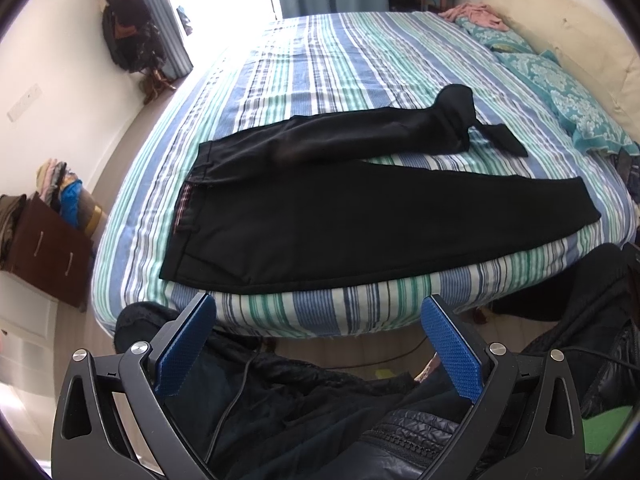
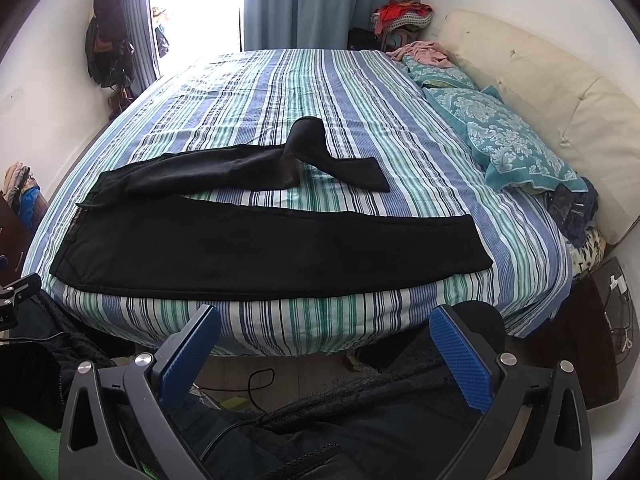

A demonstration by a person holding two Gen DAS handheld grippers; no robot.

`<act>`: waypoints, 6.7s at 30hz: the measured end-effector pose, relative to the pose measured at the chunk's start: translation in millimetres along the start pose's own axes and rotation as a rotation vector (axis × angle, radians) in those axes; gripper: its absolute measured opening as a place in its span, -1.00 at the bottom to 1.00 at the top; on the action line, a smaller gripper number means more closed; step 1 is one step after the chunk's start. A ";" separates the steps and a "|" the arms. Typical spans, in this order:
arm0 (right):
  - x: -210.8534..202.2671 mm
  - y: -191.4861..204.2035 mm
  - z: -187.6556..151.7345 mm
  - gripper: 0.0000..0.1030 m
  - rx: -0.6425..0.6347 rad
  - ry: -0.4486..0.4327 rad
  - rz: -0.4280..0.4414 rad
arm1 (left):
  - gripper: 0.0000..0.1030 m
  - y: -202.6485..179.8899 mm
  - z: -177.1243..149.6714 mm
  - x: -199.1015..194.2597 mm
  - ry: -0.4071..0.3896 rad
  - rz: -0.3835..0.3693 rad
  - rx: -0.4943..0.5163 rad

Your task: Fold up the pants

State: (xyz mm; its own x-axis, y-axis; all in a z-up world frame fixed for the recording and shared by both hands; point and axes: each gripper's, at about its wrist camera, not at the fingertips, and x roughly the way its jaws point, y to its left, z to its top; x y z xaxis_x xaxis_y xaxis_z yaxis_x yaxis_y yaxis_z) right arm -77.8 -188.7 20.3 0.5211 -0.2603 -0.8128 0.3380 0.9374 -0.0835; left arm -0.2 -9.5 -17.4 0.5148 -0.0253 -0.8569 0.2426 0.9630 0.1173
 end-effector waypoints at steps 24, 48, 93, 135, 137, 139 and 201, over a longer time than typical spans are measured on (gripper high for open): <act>28.5 3.1 10.4 1.00 -0.063 0.050 -0.155 | 0.99 6.7 12.7 18.7 0.017 0.006 -0.028; 218.9 -117.2 199.0 1.00 0.052 -0.012 0.353 | 0.99 -0.2 83.9 33.5 -0.130 -0.064 -0.105; 486.5 -111.8 340.3 0.20 -0.254 0.268 0.329 | 0.99 -68.9 117.4 170.9 0.213 -0.054 -0.038; 496.1 153.3 364.1 0.03 -0.654 0.366 0.497 | 0.98 8.8 78.4 171.6 0.193 -0.050 -0.215; 504.6 117.1 363.1 0.03 -0.658 0.410 0.487 | 0.98 3.5 79.5 176.2 0.210 -0.059 -0.205; 504.2 89.4 359.5 0.03 -0.668 0.425 0.467 | 0.98 -0.9 80.5 174.0 0.209 -0.057 -0.189; 372.0 -85.9 217.3 0.84 -0.080 0.046 0.314 | 0.96 56.8 147.8 276.3 0.005 0.166 -0.222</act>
State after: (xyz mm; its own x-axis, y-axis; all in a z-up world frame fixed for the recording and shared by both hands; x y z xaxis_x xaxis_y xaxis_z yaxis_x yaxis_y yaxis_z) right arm 257.3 -416.3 -149.6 0.5534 0.0531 -0.8312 0.1030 0.9860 0.1315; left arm 277.3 -1.4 -173.4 0.5282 0.1391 -0.8377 -0.0315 0.9890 0.1443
